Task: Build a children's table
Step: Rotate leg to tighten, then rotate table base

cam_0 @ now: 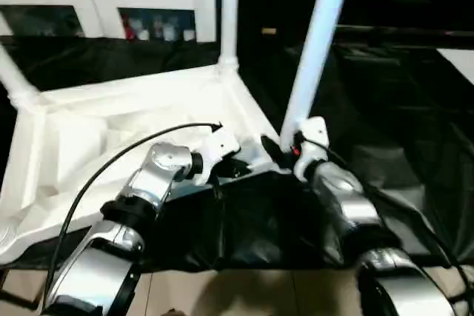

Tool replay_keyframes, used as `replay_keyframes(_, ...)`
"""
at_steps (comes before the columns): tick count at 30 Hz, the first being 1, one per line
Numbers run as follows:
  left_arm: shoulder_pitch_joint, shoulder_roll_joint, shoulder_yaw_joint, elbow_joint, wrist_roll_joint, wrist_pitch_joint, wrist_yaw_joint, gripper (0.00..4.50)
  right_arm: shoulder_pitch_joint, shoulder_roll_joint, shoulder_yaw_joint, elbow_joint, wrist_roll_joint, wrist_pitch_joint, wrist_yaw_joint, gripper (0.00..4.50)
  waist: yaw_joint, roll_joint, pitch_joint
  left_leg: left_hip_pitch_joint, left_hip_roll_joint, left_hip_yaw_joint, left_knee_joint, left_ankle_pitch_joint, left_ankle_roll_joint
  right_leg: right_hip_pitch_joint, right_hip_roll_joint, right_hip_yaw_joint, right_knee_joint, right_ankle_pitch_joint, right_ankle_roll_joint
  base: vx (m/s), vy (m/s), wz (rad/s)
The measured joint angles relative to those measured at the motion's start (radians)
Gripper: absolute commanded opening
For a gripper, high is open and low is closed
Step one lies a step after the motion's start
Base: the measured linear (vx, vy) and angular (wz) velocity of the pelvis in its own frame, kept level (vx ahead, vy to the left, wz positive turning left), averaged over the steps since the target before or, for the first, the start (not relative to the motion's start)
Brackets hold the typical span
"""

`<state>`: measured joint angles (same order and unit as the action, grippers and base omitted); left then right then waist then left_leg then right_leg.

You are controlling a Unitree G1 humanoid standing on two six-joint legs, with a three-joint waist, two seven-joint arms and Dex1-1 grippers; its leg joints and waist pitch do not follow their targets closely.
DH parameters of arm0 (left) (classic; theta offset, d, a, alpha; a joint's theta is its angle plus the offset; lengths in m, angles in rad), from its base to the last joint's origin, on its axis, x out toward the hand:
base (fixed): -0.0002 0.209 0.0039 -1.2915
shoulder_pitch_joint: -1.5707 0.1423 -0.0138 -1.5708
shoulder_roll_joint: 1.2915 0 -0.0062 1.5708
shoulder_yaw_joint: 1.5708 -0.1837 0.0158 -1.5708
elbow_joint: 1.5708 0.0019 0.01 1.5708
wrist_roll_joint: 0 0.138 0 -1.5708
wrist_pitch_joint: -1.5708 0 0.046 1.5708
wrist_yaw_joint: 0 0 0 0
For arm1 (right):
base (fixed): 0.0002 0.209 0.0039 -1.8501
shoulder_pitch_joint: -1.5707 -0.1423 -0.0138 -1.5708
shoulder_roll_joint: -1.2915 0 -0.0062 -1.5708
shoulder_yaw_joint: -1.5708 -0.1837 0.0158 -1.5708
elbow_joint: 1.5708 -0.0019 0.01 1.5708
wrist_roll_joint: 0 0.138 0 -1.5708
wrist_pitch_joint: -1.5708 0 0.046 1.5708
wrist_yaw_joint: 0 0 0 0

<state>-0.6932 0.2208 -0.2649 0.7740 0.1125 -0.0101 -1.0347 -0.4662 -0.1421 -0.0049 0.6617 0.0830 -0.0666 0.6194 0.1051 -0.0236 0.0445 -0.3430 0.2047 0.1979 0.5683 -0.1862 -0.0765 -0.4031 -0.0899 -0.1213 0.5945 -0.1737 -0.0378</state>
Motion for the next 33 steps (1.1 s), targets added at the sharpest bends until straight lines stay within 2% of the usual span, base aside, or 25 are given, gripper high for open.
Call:
replay_keyframes(2, 0.005, 0.0, -0.008, -0.005, 0.002, -0.014, -0.001, 0.0, 0.076, -0.058, 0.016, -0.123, 0.01, 0.042, 0.069, 3.59, 0.008, 0.0, 0.0, 0.0, 0.0, 0.001, 0.001, 0.0, 0.001, 0.0, 0.0, 0.0, 0.0, 0.0, 0.0, 0.0, 0.0, 0.0)
replay_keyframes(7, 0.028, 0.001, -0.008, -0.031, 0.002, -0.017, -0.006, 0.0, 0.209, -0.16, 0.024, -0.372, 0.063, 0.165, 0.14, 3.59, 0.011, 0.003, -0.001, -0.002, 0.0, 0.001, 0.0, 0.0, 0.0, 0.001, 0.0, 0.0, 0.0, -0.004, 0.007, 0.0, 0.0, 0.0)
replay_keyframes(10, 0.034, 0.007, -0.007, -0.037, 0.001, -0.017, -0.006, 0.0, 0.247, -0.198, 0.024, -0.464, 0.078, 0.207, 0.168, 3.59, 0.011, 0.004, -0.001, -0.001, 0.0, 0.001, 0.0, 0.0, 0.0, 0.001, 0.0, 0.0, 0.0, -0.004, 0.007, 0.0, 0.0, 0.0)
replay_keyframes(12, 0.042, 0.01, -0.005, -0.046, -0.001, -0.02, -0.006, 0.0, 0.28, -0.216, 0.025, -0.53, 0.084, 0.233, 0.184, 3.59, 0.009, 0.007, -0.002, -0.002, -0.001, 0.0, 0.0, 0.0, 0.0, 0.001, 0.0, 0.0, -0.001, -0.004, 0.007, 0.0, 0.0, 0.0)
replay_keyframes(14, 0.061, 0.017, 0.007, -0.069, -0.01, -0.019, -0.007, 0.0, 0.312, -0.241, 0.043, -0.613, 0.119, 0.288, 0.226, 3.59, 0.005, 0.014, -0.003, -0.003, -0.001, 0.0, 0.0, 0.0, 0.001, 0.001, 0.0, 0.0, -0.002, -0.004, 0.008, 0.0, 0.0, 0.0)
replay_keyframes(15, 0.071, 0.022, 0.02, -0.08, -0.029, -0.014, -0.01, 0.27, 0.319, -0.243, 0.066, -0.653, 0.134, 0.315, 0.25, 3.62, 0.0, 0.015, -0.002, -0.004, -0.001, 0.0, 0.0, 0.0, 0.001, 0.0, 0.0, 0.0, -0.001, -0.004, 0.008, 0.0, 0.0, 0.0)
replay_keyframes(17, 0.118, 0.041, 0.058, -0.158, -0.094, 0.043, -0.035, 0.55, 0.315, -0.223, 0.1, -0.705, 0.162, 0.361, 0.26, 3.63, -0.004, 0.017, 0.0, -0.006, 0.0, -0.001, -0.001, 0.0, 0.001, -0.003, 0.001, 0.0, -0.001, -0.004, 0.007, 0.0, 0.0, 0.0)
replay_keyframes(19, 0.145, 0.066, 0.08, -0.236, -0.153, 0.093, -0.085, 0.58, 0.309, -0.206, 0.104, -0.717, 0.166, 0.377, 0.248, 3.63, 0.001, 0.016, 0.001, -0.007, 0.001, -0.001, -0.001, 0.0, 0.0, -0.003, 0.002, -0.001, -0.001, -0.004, 0.007, 0.0, 0.0, 0.0)
replay_keyframes(21, 0.156, 0.118, 0.102, -0.318, -0.191, 0.149, -0.132, 0.89, 0.277, -0.18, 0.104, -0.698, 0.166, 0.384, 0.228, 3.63, 0.004, 0.015, 0.001, -0.007, 0.001, -0.001, 0.0, 0.0, 0.0, -0.003, 0.001, -0.001, 0.0, -0.004, 0.006, 0.0, 0.0, 0.0)
replay_keyframes(23, 0.182, 0.189, 0.12, -0.409, -0.223, 0.223, -0.182, 0.96, 0.236, -0.144, 0.108, -0.658, 0.164, 0.384, 0.216, 3.63, 0.002, 0.012, 0.002, -0.006, 0.001, 0.0, 0.0, 0.0, 0.0, -0.003, 0.001, 0.0, 0.0, -0.004, 0.006, 0.0, 0.0, 0.0)
replay_keyframes(29, 0.303, 0.407, 0.134, -0.583, -0.254, 0.434, -0.315, 1.36, 0.145, -0.041, 0.127, -0.516, 0.158, 0.369, 0.15, 3.63, -0.005, 0.002, 0.005, -0.005, 0.001, -0.001, 0.0, 0.0, -0.001, -0.004, 0.001, 0.0, 0.001, -0.004, 0.006, 0.0, 0.0, 0.0)
replay_keyframes(31, 0.323, 0.438, 0.138, -0.6, -0.254, 0.46, -0.322, 1.4, 0.126, -0.025, 0.13, -0.49, 0.158, 0.369, 0.133, 3.63, 0.003, -0.005, 0.006, -0.004, 0.0, -0.002, 0.0, 0.001, -0.001, -0.003, 0.001, 0.0, 0.001, -0.004, 0.006, 0.0, 0.0, 0.0)
replay_keyframes(33, 0.375, 0.475, 0.153, -0.665, -0.259, 0.496, -0.312, 1.73, 0.076, 0.032, 0.129, -0.423, 0.156, 0.359, 0.097, 3.63, 0.002, -0.013, 0.007, -0.004, 0.0, -0.001, 0.0, 0.001, -0.002, -0.003, 0.001, 0.001, 0.002, -0.001, 0.001, 0.0, 0.0, 0.0)
